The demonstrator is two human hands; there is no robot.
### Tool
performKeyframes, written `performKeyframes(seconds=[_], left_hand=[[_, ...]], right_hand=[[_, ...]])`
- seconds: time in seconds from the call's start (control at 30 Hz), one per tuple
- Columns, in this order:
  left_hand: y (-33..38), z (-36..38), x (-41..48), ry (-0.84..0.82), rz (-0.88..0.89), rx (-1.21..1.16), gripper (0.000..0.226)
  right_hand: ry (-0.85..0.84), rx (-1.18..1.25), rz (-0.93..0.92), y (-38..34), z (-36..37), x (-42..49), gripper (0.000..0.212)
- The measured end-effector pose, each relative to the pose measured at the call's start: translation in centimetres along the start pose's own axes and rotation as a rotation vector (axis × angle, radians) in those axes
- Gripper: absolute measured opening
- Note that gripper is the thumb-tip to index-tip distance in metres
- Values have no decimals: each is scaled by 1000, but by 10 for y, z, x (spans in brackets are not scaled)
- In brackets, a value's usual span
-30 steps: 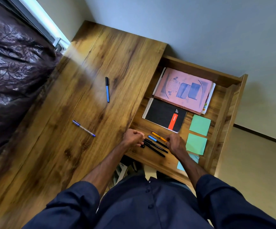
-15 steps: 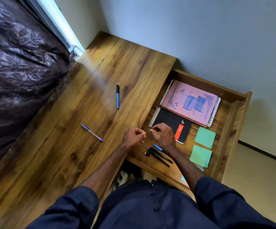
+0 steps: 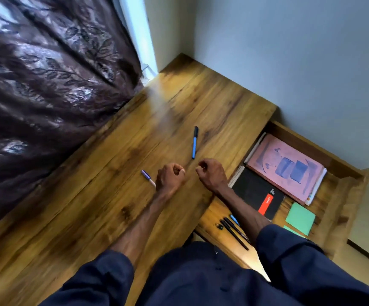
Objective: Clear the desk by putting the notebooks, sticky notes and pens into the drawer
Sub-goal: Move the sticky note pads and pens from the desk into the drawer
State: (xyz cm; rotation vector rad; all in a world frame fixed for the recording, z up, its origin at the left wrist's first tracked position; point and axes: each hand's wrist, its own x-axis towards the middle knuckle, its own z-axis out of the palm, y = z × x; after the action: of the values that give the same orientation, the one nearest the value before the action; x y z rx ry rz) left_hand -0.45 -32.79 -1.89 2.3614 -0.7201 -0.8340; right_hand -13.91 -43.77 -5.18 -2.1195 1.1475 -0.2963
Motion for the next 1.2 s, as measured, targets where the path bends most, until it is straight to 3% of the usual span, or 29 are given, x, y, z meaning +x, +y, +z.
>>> performKeyframes(seconds=[0.17, 0.4, 0.6, 0.83, 0.97, 1.1, 1.2], left_hand=[[-26, -40, 2, 199, -25, 138, 14], [-67, -54, -5, 256, -151, 180, 21], [-74, -37, -9, 140, -307, 249, 47], [-50, -25, -4, 16, -305, 289, 35], [-26, -9, -4, -80, -184, 15, 25], [12, 7, -9, -278, -234, -655, 21], [41, 16, -23, -352, -199, -784, 17]], right_hand=[[13, -8, 154, -14, 13, 54, 24], [15, -65, 288, -17, 31, 99, 30], [-121, 39, 296, -22, 27, 75, 19], [-252, 329, 314, -7, -15, 12, 14], [-280, 540, 346, 5, -46, -26, 19], [-286, 558, 271, 26, -66, -58, 24], [-302, 548, 214, 40, -78, -80, 23]])
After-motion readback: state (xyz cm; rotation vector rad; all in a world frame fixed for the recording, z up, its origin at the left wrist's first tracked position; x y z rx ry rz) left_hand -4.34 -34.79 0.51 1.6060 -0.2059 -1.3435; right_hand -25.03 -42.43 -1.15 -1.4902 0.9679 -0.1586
